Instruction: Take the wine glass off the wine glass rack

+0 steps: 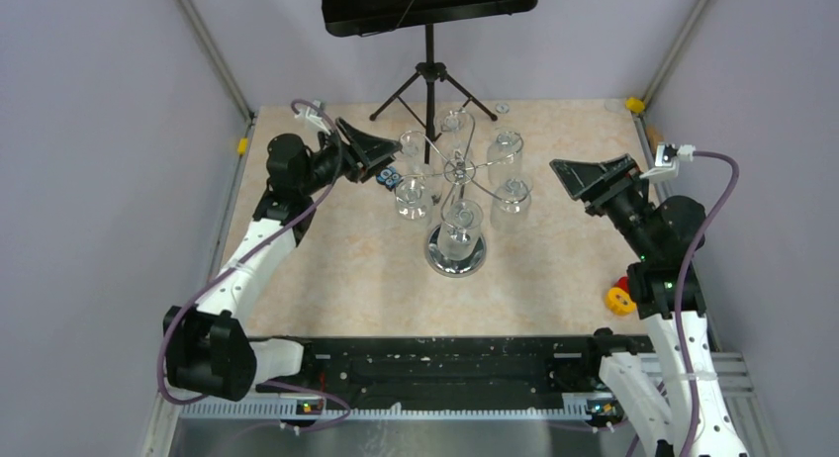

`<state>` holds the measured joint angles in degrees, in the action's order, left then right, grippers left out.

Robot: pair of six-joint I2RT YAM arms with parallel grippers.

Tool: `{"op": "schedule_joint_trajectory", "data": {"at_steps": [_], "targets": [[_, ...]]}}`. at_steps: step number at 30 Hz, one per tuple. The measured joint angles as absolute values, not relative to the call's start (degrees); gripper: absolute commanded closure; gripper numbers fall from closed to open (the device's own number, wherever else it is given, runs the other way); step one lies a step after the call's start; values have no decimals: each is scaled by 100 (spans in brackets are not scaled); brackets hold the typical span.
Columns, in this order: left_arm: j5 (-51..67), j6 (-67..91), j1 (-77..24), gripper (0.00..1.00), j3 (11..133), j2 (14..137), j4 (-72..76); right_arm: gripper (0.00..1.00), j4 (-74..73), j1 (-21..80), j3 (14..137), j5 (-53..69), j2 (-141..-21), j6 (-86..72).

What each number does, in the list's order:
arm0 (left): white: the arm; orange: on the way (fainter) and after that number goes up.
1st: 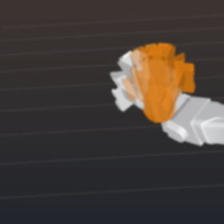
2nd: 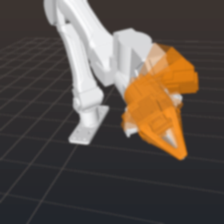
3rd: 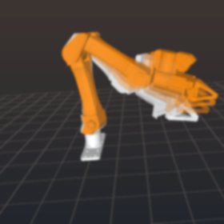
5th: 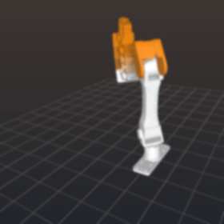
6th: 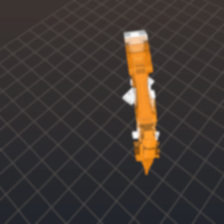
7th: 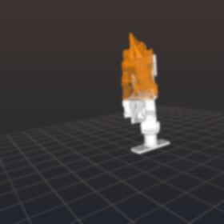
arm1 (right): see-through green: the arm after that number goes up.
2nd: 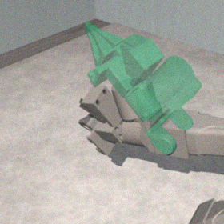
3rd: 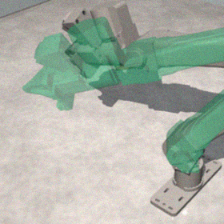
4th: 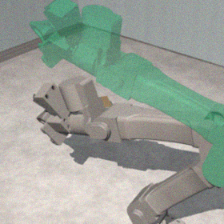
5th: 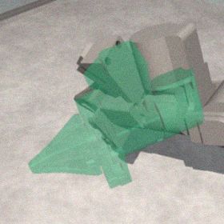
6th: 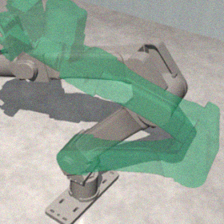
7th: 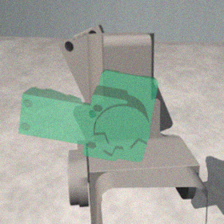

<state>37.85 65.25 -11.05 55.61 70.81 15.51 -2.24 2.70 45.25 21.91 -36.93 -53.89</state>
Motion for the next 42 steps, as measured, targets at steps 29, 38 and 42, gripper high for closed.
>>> {"op": "schedule_joint_trajectory", "data": {"at_steps": [29, 38, 42], "targets": [[3785, 6993, -1157, 100, 5642, 7183, 1927, 27, -443, 270, 4525, 2174, -3675, -5424], [3758, 6866, -1168, 100, 5774, 7061, 1651, 30, -620, 270, 4493, 1833, -3422, -5422], [3677, 6873, -1168, 100, 5798, 7035, 1619, 31, -687, 270, 4493, 1747, -3415, -5424]]}}
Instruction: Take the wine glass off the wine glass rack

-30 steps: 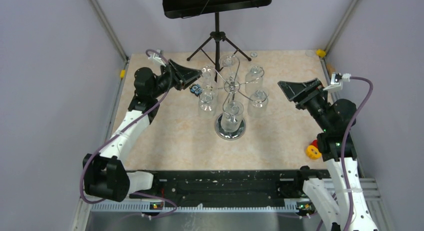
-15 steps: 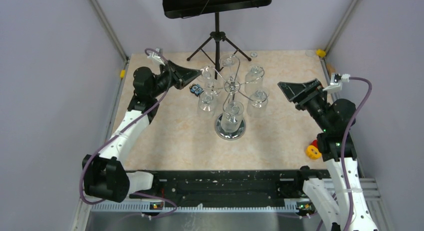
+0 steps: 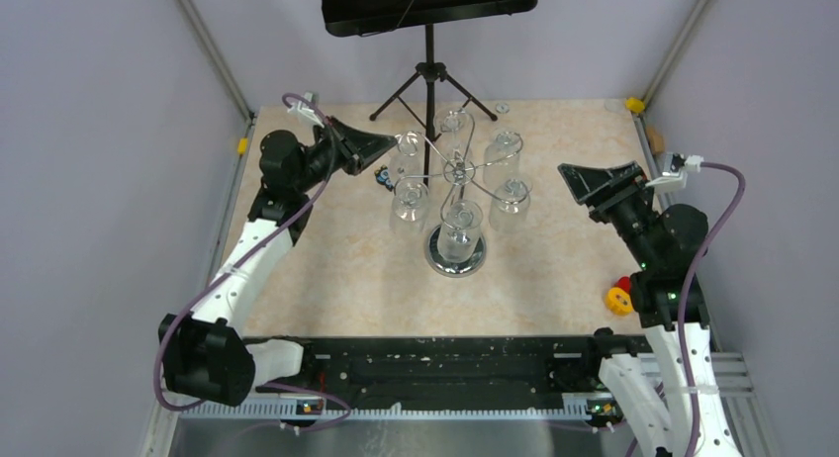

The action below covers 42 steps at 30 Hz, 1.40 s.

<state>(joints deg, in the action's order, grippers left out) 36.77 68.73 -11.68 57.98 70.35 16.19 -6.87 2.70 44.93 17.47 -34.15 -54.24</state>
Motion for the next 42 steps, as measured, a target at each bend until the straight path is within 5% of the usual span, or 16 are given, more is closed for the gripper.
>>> {"op": "schedule_joint_trajectory", "data": {"at_steps": [23, 42], "targets": [[3557, 7561, -1328, 100, 6132, 7631, 2576, 39, -987, 270, 4495, 1433, -3415, -5406], [4362, 6958, -1402, 100, 6173, 7085, 1358, 20, -545, 270, 4488, 2121, -3535, -5380]]}}
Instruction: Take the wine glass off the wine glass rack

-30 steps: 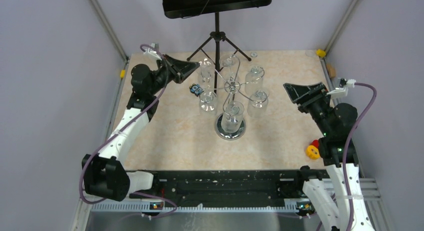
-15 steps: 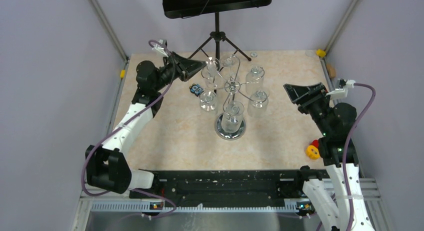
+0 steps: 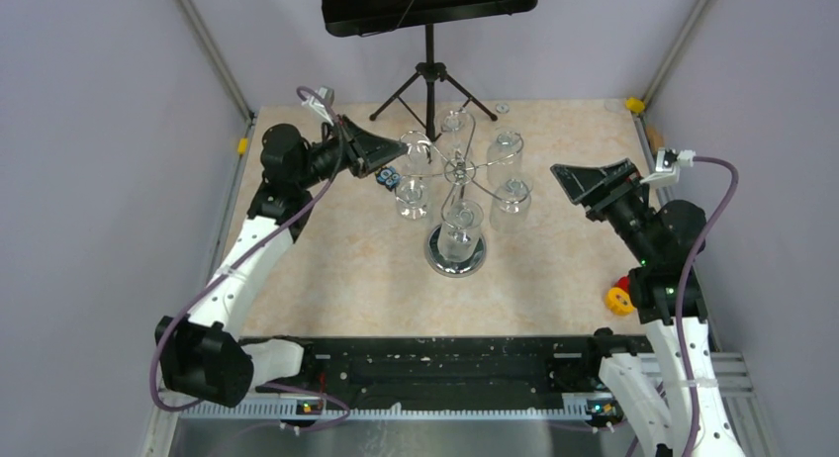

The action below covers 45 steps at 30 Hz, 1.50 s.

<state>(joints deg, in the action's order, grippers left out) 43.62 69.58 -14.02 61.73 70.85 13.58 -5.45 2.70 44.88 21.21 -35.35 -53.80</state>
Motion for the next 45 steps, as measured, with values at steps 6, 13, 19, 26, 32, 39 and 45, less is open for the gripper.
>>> {"op": "schedule_joint_trajectory", "data": {"at_steps": [6, 13, 19, 26, 32, 39, 45], "targets": [[4228, 6482, -1396, 100, 6215, 6722, 589, 21, -486, 270, 4488, 2270, -3531, -5380], [3929, 6180, -1203, 100, 6215, 6285, -43, 20, -362, 331, 4484, 2534, -3527, -5415], [3444, 5896, -1050, 100, 6215, 5771, -626, 21, 143, 676, 4388, 2735, -3540, -5415], [2891, 5688, -980, 100, 6300, 5328, -1282, 26, 1079, 1767, 4405, 2783, -3872, -5111], [2565, 5642, -978, 100, 6888, 5024, -1806, 31, 1728, 3208, 4932, 2613, -4818, -4377], [2298, 5983, -978, 100, 7378, 4584, -1905, 24, 1857, 4473, 6672, 2622, -6318, -2810], [2550, 6720, -978, 100, 7391, 4471, -1621, 22, 2344, 4574, 7037, 2714, -6820, -1909]]}}
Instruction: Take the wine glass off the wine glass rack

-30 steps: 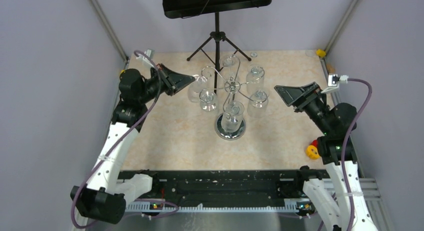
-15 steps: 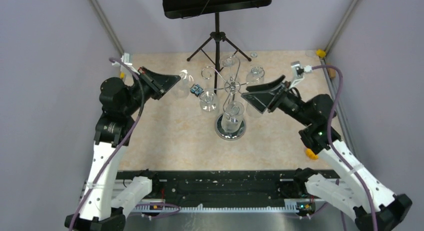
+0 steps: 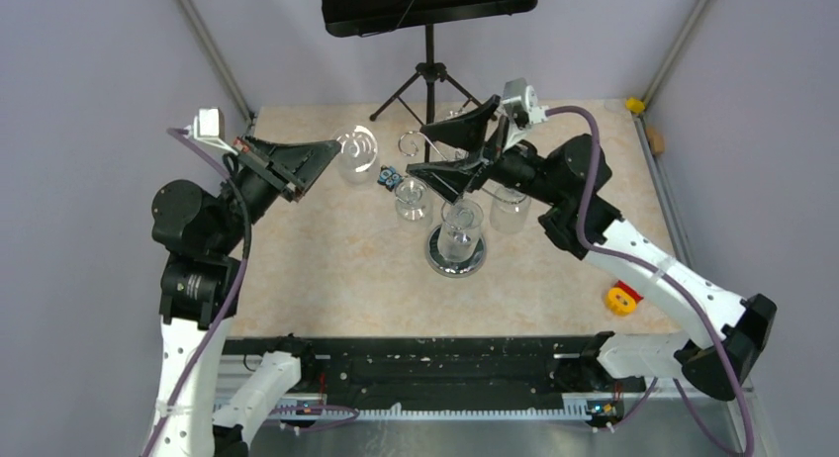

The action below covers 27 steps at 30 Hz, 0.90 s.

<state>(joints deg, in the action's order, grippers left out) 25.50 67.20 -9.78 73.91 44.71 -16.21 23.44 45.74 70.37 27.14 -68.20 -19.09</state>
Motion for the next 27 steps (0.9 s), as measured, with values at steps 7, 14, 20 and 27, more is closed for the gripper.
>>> {"op": "schedule_joint_trajectory", "data": {"at_steps": [7, 14, 20, 27], "targets": [[2917, 7387, -978, 100, 7395, 4668, -1216, 27, 2364, 4604, 7620, 3162, -7603, -991], [2917, 7424, -978, 100, 7485, 4582, -1223, 31, 1820, 5153, 8464, 3503, -8283, 202], [2965, 7424, -978, 100, 7502, 4458, -1223, 47, 1726, 5308, 8713, 3651, -8597, 620], [3009, 7424, -978, 100, 7522, 4436, -1262, 58, 1734, 5310, 8831, 3824, -8783, 585]]}}
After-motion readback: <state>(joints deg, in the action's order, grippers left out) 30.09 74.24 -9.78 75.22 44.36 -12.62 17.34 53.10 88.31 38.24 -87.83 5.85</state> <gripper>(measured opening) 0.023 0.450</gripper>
